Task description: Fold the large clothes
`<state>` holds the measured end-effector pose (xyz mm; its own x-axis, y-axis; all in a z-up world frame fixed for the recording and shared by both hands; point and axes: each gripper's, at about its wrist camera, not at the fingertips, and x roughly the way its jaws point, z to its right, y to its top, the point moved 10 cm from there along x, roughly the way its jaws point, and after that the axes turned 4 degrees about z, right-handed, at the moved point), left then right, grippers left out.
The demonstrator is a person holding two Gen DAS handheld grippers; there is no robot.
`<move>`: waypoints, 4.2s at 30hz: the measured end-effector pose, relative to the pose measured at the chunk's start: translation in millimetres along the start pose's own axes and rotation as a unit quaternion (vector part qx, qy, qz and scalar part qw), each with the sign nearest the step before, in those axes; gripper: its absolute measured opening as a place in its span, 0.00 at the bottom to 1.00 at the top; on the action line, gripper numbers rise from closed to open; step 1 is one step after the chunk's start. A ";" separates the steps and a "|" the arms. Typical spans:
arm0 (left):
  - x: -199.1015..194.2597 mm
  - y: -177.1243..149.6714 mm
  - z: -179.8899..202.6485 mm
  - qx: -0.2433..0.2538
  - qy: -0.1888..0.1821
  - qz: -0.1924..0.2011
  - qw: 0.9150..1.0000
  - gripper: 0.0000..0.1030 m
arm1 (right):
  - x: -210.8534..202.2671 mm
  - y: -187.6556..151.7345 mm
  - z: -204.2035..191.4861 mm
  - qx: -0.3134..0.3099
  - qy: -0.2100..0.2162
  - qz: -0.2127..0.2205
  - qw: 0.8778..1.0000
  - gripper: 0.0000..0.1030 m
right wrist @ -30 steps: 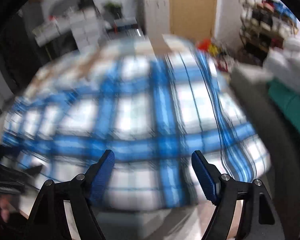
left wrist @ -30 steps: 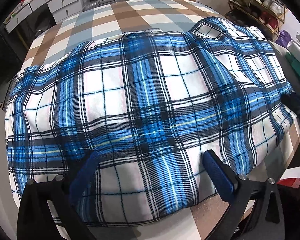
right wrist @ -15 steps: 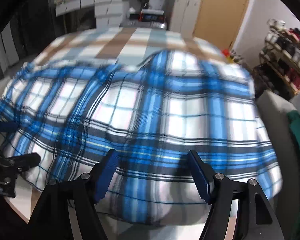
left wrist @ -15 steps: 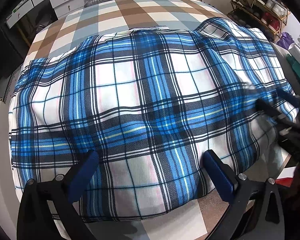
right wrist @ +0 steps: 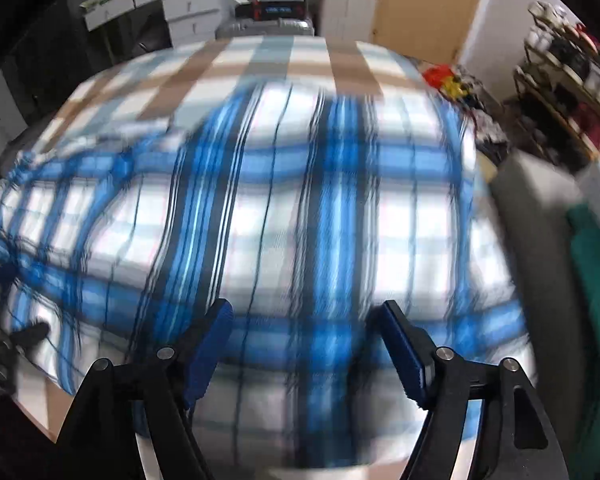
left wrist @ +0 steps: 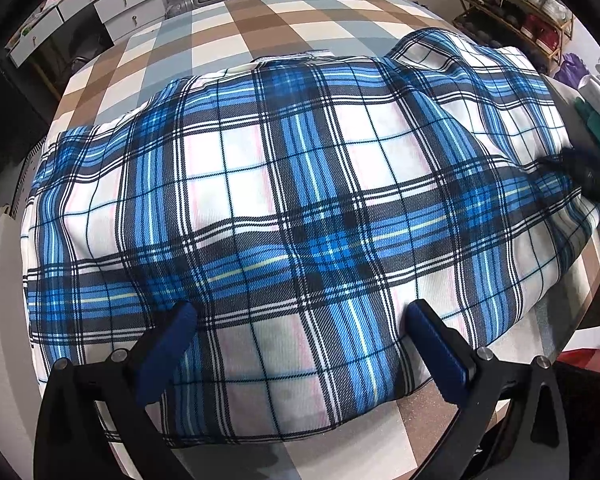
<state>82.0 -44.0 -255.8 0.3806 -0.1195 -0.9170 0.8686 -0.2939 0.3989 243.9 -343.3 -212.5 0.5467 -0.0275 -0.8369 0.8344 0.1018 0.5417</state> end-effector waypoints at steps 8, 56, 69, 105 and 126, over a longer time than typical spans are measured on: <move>5.6 5.2 -3.2 0.006 -0.007 -0.002 1.000 0.99 | 74.9 31.8 33.2 0.027 0.014 -0.083 0.996 0.78; 26.5 51.1 59.1 -0.004 -0.014 0.016 1.000 0.99 | -19.6 -72.5 67.0 0.407 0.175 0.071 0.894 0.20; 23.2 47.2 65.3 -0.008 -0.008 0.022 1.000 0.99 | -59.2 -33.2 43.6 0.248 0.125 0.152 0.949 0.06; -87.2 26.1 -107.7 -0.225 -0.124 0.136 0.957 0.99 | -88.4 -118.0 -275.1 -0.287 0.175 0.113 0.935 0.80; -34.3 82.1 4.3 -0.046 -0.165 -0.036 0.985 0.13 | -65.9 -81.5 -119.5 0.238 0.402 -0.014 0.884 0.80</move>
<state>138.9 -68.1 -191.6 0.2060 -0.4077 -0.8895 0.9206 -0.2275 0.3175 131.5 -230.9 -210.9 0.4587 0.7113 -0.5326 0.8863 -0.3229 0.3322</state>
